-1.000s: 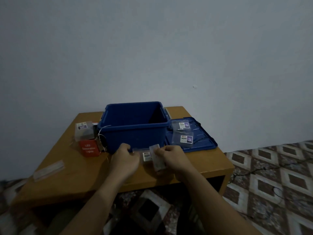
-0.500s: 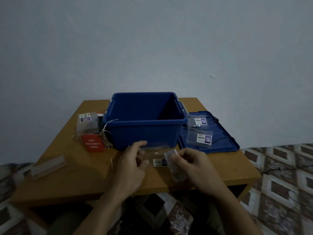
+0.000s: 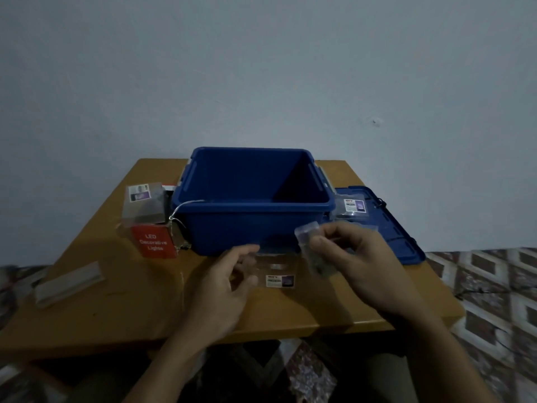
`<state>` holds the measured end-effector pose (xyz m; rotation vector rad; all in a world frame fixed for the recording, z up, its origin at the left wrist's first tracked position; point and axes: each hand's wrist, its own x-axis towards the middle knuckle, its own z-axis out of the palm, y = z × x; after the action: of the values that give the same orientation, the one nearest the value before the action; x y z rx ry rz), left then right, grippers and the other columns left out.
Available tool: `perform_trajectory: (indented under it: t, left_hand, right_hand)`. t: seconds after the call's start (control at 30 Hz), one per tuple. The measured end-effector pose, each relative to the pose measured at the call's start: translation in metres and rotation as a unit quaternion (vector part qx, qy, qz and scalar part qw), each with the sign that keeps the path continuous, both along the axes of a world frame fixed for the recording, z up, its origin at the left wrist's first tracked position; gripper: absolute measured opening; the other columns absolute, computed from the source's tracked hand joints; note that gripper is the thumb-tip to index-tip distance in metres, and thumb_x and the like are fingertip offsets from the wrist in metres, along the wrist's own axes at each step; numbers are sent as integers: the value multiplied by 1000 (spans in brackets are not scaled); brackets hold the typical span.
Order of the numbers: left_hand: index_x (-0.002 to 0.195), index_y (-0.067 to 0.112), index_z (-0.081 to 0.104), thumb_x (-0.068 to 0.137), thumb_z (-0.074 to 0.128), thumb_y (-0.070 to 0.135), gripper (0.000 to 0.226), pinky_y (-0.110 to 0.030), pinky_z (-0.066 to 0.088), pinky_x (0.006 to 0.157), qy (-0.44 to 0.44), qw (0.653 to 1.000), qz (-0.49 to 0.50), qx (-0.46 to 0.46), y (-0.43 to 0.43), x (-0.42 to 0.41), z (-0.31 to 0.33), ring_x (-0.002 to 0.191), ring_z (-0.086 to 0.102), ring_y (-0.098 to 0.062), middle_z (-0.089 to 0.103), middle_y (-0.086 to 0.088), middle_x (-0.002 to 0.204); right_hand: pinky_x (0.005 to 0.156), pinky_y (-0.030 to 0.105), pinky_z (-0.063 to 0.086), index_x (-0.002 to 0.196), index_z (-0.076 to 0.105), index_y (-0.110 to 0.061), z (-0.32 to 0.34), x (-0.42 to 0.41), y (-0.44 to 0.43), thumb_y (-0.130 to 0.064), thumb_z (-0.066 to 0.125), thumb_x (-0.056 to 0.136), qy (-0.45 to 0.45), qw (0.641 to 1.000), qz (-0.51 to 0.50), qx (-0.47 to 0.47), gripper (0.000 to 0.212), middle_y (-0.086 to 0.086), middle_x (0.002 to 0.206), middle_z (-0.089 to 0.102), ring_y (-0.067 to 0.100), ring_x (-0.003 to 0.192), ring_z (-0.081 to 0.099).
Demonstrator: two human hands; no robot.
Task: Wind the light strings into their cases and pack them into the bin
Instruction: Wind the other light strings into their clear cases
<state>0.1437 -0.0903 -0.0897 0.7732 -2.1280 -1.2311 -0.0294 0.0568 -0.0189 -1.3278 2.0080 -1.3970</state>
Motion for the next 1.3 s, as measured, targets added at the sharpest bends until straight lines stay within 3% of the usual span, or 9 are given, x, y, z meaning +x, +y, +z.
perform_trajectory:
  t: [0.27, 0.43, 0.67, 0.8, 0.9, 1.0, 1.3]
  left_hand:
    - [123, 50, 50, 96, 63, 13, 48, 3, 37, 76, 4, 1000, -13, 10, 1, 3, 4, 107, 50, 18, 61, 19, 118]
    - [126, 46, 51, 96, 63, 10, 48, 4, 38, 77, 15, 1000, -21, 13, 1, 4, 4, 109, 50, 16, 61, 13, 121]
    - [134, 42, 49, 95, 64, 13, 51, 0, 41, 79, 44, 998, -23, 23, 2, 6, 2, 109, 52, 11, 61, 19, 116]
    - [130, 43, 51, 92, 68, 15, 50, -16, 46, 85, 66, 998, 3, 18, 2, 7, -3, 111, 56, 0, 62, 24, 110]
    - [125, 39, 57, 89, 71, 14, 46, -38, 52, 94, 87, 996, 19, 11, 3, 9, -4, 111, 60, -2, 63, 24, 112]
    - [123, 37, 59, 90, 72, 17, 41, -45, 53, 95, 96, 995, 18, 13, 3, 9, -3, 112, 60, -4, 64, 22, 114]
    - [119, 39, 59, 88, 72, 7, 46, -30, 53, 91, 114, 993, 31, 11, 5, 9, -6, 111, 61, -2, 65, 23, 110]
  right_hand:
    - [70, 21, 54, 102, 68, -31, -10, 14, -31, -35, 61, 94, 68, 997, 17, -36, 11, -14, 93, 68, 5, 89, 65]
    - [71, 11, 46, 101, 66, -32, -16, 18, -35, -32, 64, 95, 115, 992, 7, -46, 7, -16, 93, 66, 2, 91, 62]
    - [73, 15, 50, 108, 65, -29, -21, 20, -33, -33, 62, 96, 177, 984, 21, -2, 13, -16, 98, 64, 1, 94, 60]
    - [78, 24, 48, 109, 63, -29, -16, 22, -34, -36, 58, 97, 240, 971, 9, 14, 16, -16, 98, 60, 2, 93, 54]
    - [72, 15, 44, 112, 62, -30, -9, 23, -36, -35, 57, 98, 267, 962, 33, 40, 16, -18, 98, 56, -1, 89, 53]
    - [67, 13, 36, 114, 61, -31, -4, 22, -39, -36, 55, 99, 306, 947, 57, 75, 17, -20, 95, 49, -1, 84, 48]
    - [78, 23, 43, 118, 60, -28, 10, 30, -44, -40, 51, 100, 354, 924, 65, 128, 24, -11, 106, 52, 9, 94, 52]
